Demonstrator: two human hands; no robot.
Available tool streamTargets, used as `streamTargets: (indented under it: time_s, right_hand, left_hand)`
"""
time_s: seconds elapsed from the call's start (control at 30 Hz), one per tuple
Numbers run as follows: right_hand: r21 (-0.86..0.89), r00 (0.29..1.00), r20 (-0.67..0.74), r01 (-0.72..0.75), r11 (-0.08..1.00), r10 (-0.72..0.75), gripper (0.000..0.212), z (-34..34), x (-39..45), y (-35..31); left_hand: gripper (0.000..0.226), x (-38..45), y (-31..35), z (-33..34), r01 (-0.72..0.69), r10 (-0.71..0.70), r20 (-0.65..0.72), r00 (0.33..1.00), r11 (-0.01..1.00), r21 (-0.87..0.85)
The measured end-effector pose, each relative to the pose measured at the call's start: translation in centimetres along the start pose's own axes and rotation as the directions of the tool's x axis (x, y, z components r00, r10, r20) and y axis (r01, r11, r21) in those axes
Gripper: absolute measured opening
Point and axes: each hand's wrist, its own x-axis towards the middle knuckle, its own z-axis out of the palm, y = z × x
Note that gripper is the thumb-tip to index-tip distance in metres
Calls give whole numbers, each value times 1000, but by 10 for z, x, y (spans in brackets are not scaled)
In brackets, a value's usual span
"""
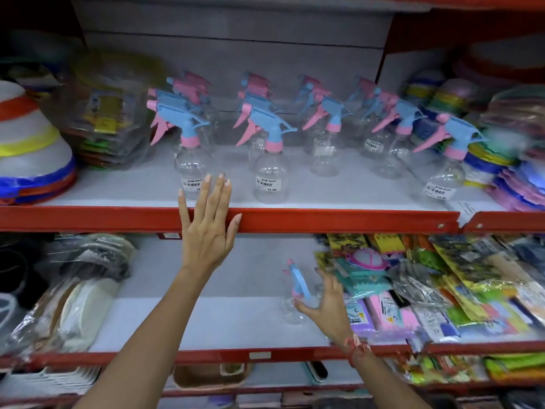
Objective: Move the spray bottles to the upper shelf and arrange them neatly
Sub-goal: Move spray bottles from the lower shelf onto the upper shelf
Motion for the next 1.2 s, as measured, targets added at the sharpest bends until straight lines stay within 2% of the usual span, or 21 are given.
streamTargets:
  time_s: [0.07,0.13,0.23,0.4,0.53,0.83,1.0,1.2]
  right_hand:
    - [-31,985,134,-105,994,108,95,10,1,10]
    - [-14,972,185,-146,989,146,88,19,5,16]
    - [27,972,192,-139,990,132,72,29,11,16]
    - [33,964,193,-195,980,185,63,38,7,18]
    - [83,970,152,-204,975,190,63,30,-10,17]
    - [182,996,94,-23,983,6,52,-37,-43,-40]
    - [212,996,-24,90,973,-87,56,-78,-32,-73]
    - [306,959,-185,266,914,-217,67,-129,-6,-121]
  left_hand:
    - [58,-1,-1,4,-7,7,-22,1000,1000,17]
    - [59,-1,-3,8,-18,20,-50,999,999,43]
    - [59,-2,-4,12,-25,30,-79,996,998,59]
    - [60,-3,-5,16,-36,43,-96,994,997,74]
    - [60,-3,-4,15,-21,28,-94,995,997,73]
    - [57,-2,-2,4,-6,6,-32,999,1000,10]
    - [55,-1,0,-1,16,-16,-16,1000,1000,-16]
    - [54,-1,1,-5,23,-23,-3,1000,999,-29]
